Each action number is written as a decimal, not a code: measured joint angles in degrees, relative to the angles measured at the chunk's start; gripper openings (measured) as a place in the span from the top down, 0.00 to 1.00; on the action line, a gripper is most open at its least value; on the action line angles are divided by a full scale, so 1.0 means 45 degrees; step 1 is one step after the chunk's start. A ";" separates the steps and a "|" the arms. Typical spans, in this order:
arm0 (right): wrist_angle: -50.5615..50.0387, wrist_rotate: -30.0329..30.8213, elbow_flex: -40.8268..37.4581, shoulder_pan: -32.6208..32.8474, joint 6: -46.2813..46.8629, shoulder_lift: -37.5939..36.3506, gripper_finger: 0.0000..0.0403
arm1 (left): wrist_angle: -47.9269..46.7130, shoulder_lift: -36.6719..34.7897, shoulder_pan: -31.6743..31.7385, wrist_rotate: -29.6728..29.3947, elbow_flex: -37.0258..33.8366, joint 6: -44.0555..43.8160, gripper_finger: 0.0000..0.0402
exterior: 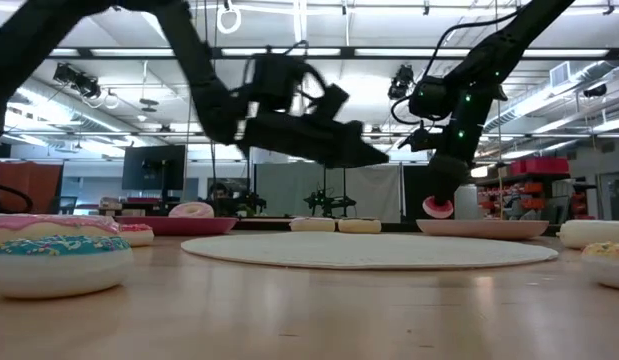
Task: Pick & Place donuts
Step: Put the right small red donut on the light pink plate
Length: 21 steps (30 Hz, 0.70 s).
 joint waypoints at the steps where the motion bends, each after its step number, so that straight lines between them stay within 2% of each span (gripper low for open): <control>1: -0.0002 -0.0039 0.0000 0.0001 0.0001 0.0000 0.41 | -0.0199 0.0208 0.0067 0.0008 0.0442 -0.0127 0.94; 5: -0.0002 -0.0131 0.0000 0.0000 -0.0001 0.0000 0.45 | -0.1165 0.1035 0.0364 0.0666 0.2067 -0.0797 0.98; 11: -0.0215 -0.1254 0.0000 0.0020 0.0007 -0.0121 0.49 | -0.2074 0.2297 0.0632 0.1172 0.3995 -0.1233 0.99; 21: -0.0577 -0.1618 -0.0010 0.0170 0.0610 -0.1269 0.58 | -0.2339 0.3415 0.0776 0.1123 0.5477 -0.1638 0.99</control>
